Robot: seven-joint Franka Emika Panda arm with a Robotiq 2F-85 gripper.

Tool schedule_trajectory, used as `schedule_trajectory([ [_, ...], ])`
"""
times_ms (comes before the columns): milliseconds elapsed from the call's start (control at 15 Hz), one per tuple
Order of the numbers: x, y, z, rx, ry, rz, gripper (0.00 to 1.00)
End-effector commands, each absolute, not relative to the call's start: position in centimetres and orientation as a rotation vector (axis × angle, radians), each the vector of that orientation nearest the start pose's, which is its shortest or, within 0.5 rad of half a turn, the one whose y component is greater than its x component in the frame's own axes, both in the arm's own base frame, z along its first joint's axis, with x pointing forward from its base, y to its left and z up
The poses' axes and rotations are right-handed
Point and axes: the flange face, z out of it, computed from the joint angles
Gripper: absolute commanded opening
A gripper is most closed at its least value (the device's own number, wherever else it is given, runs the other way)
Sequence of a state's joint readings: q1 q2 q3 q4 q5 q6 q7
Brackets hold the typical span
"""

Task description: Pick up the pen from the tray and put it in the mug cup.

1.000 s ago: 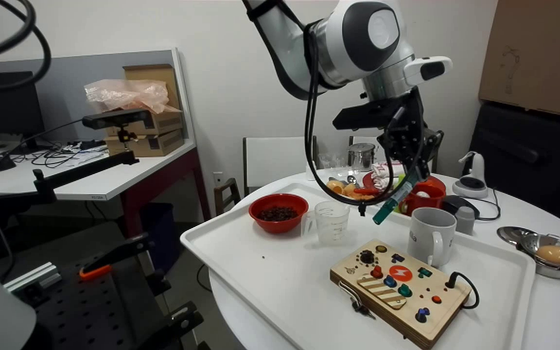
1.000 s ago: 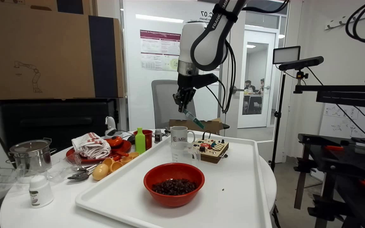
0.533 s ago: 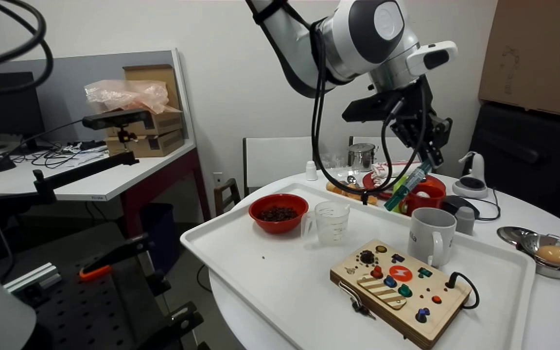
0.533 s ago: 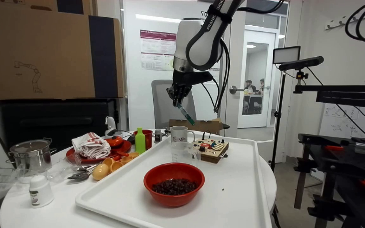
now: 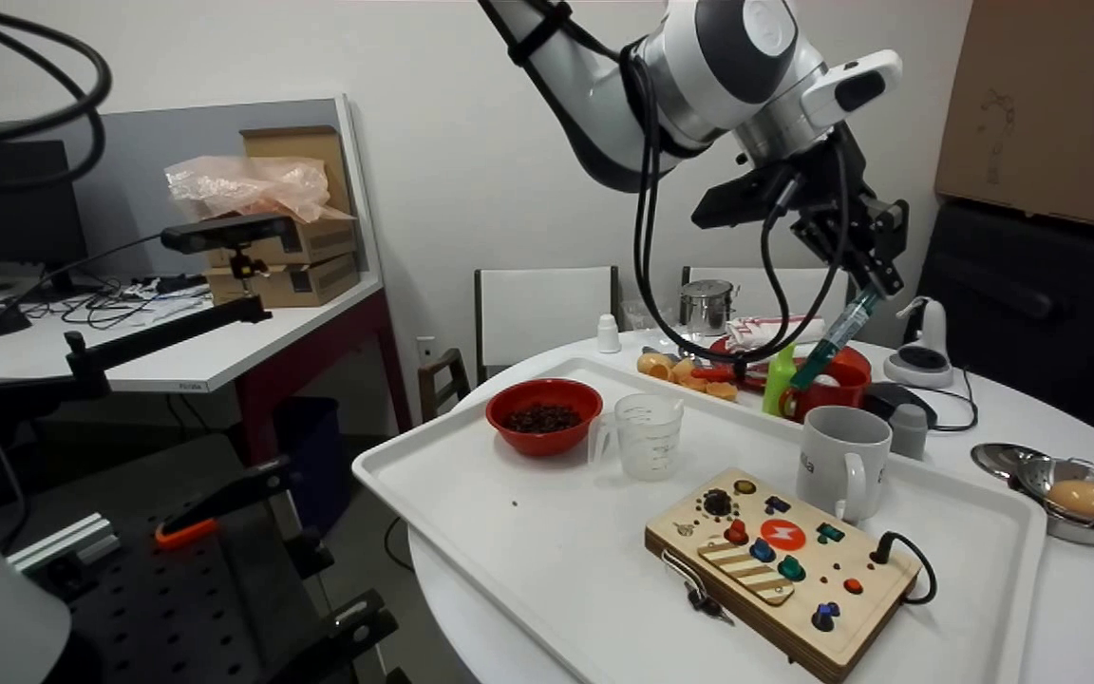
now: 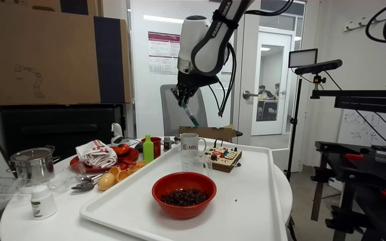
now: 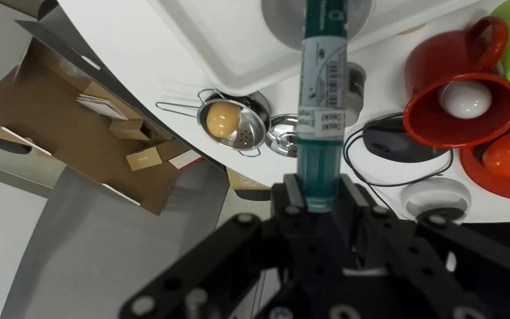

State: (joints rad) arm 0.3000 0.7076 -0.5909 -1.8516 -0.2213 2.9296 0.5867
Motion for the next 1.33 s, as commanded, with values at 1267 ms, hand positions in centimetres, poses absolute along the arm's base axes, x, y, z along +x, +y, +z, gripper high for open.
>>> schedule_trajectory([
  [1267, 69.9, -14.1, 20.0, -3.319, 1.007, -1.05, 0.06],
])
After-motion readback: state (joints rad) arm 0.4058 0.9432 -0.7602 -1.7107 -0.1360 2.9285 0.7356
